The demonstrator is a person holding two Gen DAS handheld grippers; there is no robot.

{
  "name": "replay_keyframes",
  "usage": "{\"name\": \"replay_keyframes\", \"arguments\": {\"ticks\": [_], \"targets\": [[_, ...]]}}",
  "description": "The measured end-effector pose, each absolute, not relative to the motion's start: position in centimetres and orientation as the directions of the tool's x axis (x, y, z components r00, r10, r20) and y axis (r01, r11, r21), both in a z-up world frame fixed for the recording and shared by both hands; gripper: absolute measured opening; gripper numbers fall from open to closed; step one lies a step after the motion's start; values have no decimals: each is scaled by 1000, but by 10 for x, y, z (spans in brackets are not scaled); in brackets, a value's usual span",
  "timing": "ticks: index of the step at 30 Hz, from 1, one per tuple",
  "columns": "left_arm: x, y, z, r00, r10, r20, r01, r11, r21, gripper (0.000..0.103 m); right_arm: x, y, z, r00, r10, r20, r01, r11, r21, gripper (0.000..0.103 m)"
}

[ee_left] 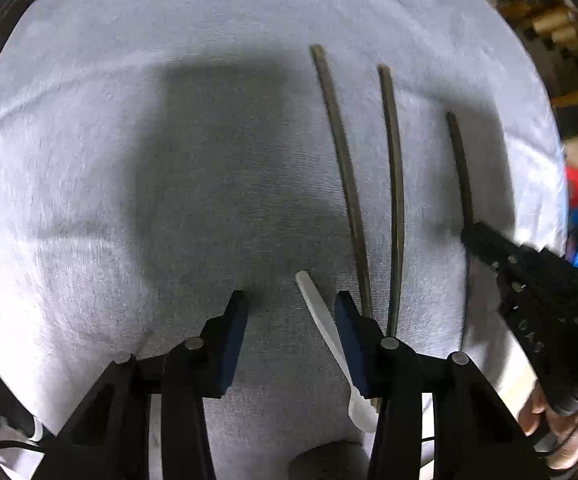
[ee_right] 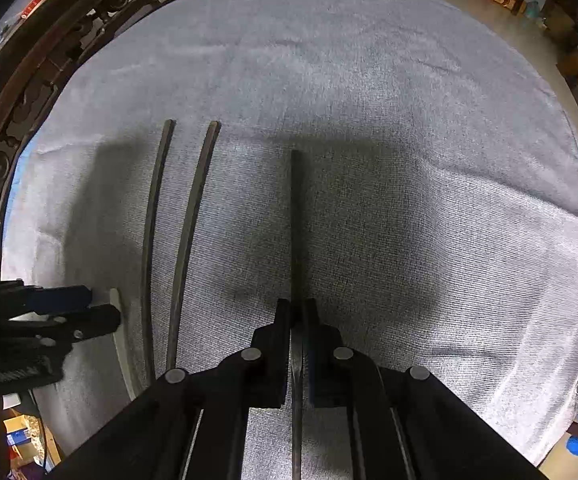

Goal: Organize utensils
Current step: 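Grasp a dark stick with the right gripper, then grasp the white plastic spoon with the left gripper while the right gripper holds the stick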

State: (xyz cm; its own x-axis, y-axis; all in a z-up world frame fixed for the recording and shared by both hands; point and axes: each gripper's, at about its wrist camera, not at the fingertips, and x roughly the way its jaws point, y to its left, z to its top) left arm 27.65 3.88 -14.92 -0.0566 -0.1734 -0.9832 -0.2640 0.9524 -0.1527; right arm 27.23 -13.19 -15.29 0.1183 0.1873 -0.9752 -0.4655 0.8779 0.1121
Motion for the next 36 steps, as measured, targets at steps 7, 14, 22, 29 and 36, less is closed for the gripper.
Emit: {"name": "replay_keyframes", "arguments": {"ticks": [7, 14, 22, 29, 36], "targets": [[295, 12, -153, -91, -81, -993, -179, 982, -64, 11, 276, -140, -159, 120, 206, -971, -461, 878, 129, 7], [310, 36, -155, -70, -134, -988, -165, 979, -121, 3, 273, -149, -156, 123, 213, -969, -457, 879, 135, 7], [313, 63, -150, -54, -174, -983, -189, 969, -161, 7, 276, -143, -157, 130, 210, -969, -452, 882, 130, 8], [275, 82, -148, -12, -186, -982, -249, 952, -177, 45, 280, -139, -158, 126, 207, -970, -452, 883, 129, 8], [251, 48, -172, -83, -141, -987, -185, 975, -123, 25, 279, -138, -157, 114, 197, -974, -454, 882, 125, 8]]}}
